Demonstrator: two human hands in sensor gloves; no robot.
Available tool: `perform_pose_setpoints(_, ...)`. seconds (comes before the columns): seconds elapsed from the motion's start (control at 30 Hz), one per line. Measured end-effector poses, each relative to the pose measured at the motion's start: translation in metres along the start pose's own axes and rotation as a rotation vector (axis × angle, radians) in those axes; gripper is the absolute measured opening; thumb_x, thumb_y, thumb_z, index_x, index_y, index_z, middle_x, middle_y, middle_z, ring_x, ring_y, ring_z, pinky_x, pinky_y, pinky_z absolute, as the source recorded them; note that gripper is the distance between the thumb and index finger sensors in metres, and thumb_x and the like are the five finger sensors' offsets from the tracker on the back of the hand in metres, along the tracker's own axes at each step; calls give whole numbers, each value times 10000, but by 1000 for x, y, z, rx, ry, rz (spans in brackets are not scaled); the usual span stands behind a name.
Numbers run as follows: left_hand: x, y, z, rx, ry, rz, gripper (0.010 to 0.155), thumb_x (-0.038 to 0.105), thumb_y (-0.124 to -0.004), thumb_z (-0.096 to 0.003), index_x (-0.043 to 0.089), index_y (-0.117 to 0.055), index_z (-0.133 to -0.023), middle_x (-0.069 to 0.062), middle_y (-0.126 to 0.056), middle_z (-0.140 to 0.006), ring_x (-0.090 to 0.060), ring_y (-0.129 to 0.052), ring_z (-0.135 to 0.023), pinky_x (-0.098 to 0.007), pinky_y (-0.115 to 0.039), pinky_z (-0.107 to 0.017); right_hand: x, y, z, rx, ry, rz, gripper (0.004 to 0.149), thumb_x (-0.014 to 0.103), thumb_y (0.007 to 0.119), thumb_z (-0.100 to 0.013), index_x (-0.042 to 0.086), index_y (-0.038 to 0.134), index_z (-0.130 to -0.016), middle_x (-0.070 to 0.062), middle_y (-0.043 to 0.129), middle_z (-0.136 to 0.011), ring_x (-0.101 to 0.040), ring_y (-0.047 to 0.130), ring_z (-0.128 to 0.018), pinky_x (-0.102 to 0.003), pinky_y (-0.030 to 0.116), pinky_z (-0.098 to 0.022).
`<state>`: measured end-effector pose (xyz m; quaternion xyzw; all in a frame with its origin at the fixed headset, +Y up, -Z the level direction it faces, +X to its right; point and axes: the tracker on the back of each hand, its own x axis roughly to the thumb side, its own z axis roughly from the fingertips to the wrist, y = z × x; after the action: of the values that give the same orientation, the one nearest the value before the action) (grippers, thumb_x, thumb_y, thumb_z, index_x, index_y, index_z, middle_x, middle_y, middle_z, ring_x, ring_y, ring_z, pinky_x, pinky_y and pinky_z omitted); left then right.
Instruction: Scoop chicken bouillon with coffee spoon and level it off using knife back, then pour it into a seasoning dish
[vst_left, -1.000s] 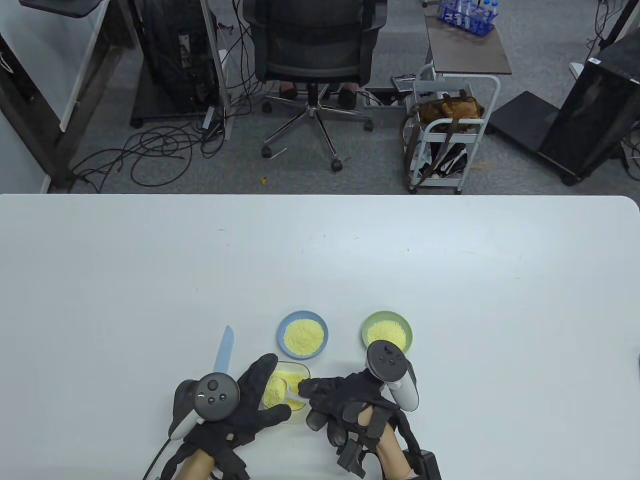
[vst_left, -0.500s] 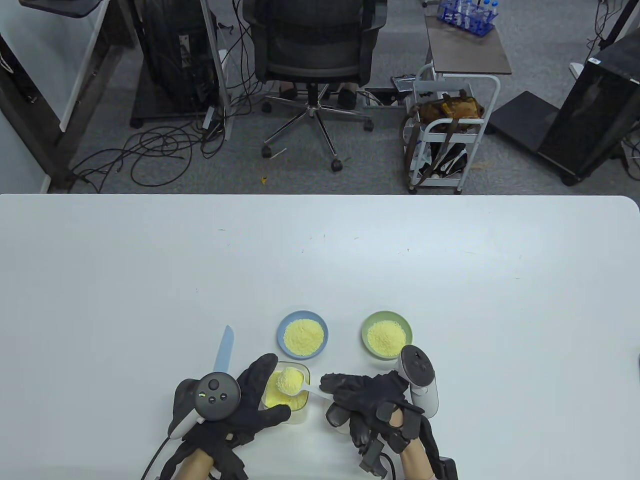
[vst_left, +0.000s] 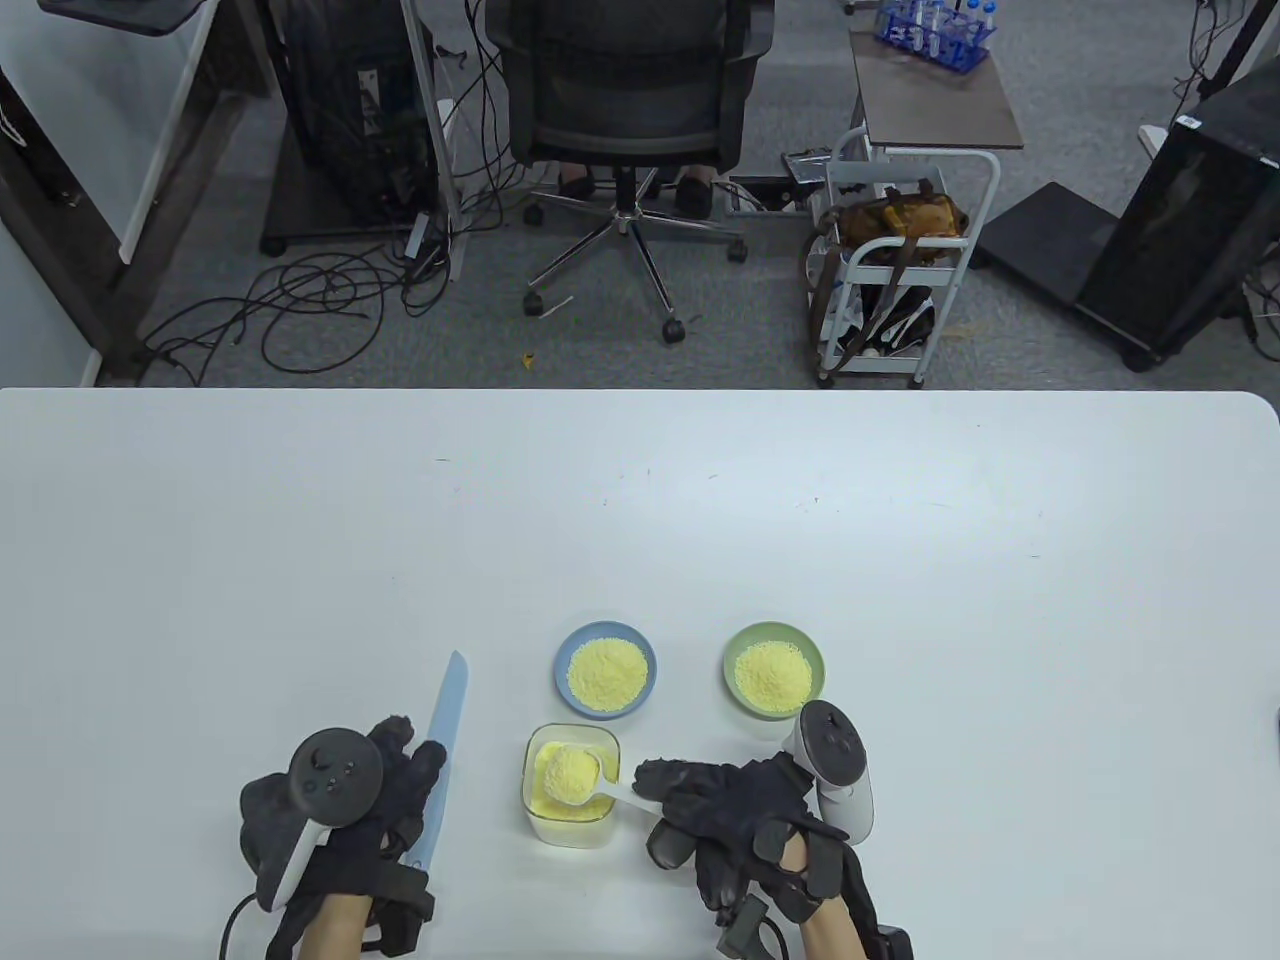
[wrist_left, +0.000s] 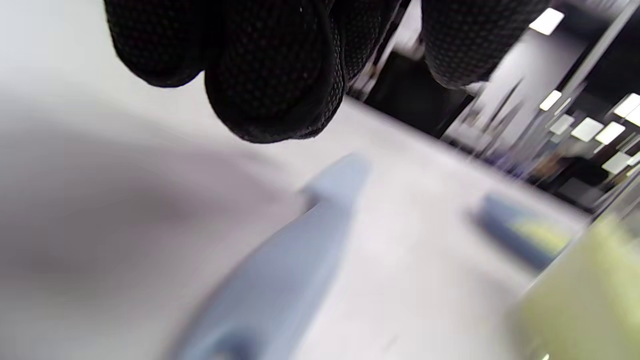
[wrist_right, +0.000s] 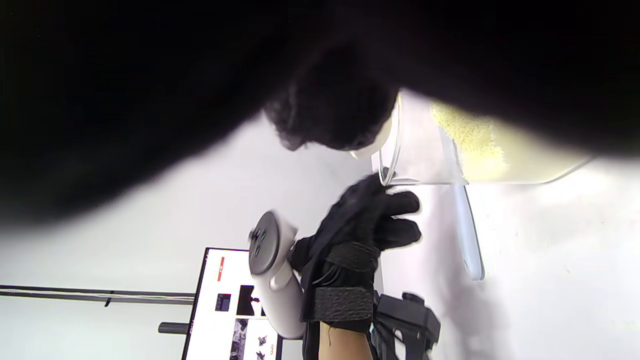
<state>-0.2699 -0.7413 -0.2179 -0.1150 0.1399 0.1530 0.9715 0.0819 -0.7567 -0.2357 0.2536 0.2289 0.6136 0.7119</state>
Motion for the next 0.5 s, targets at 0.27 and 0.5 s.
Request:
perform_pose_setpoints(0.27,6,-24,-13,-129,71,-219,718,527,-863,-386,71,-706,-918,-127,-915,-634,-130,-948,-393,-442,-761,-469,-1,1,1,-6,-3,4,396,105,721,-424,-94,652,-760,-304,923,-329,11,983,57,-264,907,82)
perform_pose_setpoints(0.5,13,-29,-11,-108,24,-221,613,502,-884,-387,59,-788,-800,-80,-970,-511,-92,-978,-271,-404,-812,-389,-1,0,2,-14,-3,4,395,105,720,-425,-93,652,-760,-305,922,-331,11,983,56,-264,907,81)
